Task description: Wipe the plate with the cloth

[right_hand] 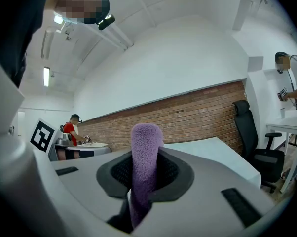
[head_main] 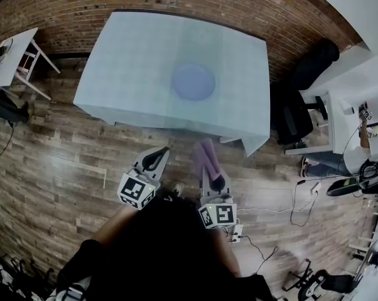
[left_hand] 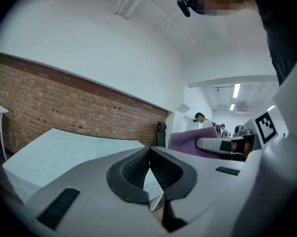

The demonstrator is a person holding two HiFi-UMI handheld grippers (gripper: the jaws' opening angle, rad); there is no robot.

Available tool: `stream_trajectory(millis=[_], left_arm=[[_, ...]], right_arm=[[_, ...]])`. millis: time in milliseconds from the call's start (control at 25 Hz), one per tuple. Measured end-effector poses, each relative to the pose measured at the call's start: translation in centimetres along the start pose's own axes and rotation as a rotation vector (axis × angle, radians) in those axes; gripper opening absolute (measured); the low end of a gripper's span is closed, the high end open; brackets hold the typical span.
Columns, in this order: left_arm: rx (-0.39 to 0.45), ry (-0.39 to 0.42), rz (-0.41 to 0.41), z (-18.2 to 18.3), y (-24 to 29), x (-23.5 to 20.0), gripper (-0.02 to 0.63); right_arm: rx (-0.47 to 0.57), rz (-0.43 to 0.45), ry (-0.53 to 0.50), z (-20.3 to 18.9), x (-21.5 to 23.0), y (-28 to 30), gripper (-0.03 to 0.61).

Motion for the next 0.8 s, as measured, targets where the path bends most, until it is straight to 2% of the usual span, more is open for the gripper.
stream_trajectory(millis=[480, 800], left_arm=[[-0.005, -0.011, 0.071, -1.3, 2.4, 2.3, 0.034], [0.006, 0.016, 0.134, -2.1, 3.9, 4.6, 0.034]], right_arm=[[-0.004, 0.047, -0.005, -1.1, 3.7, -1.2, 0.064], [0.017, 0.122, -0.022, -1.9, 6.6, -1.2, 0.064]])
Point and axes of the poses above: the fingertips, and each gripper's own axes: y forward along the fingers, x to its right, z out of its top, the point moved 8 cm from there along -y, backward along the fingers, and after that the axes turned 9 degrees about -y, right-handed, at the moved point
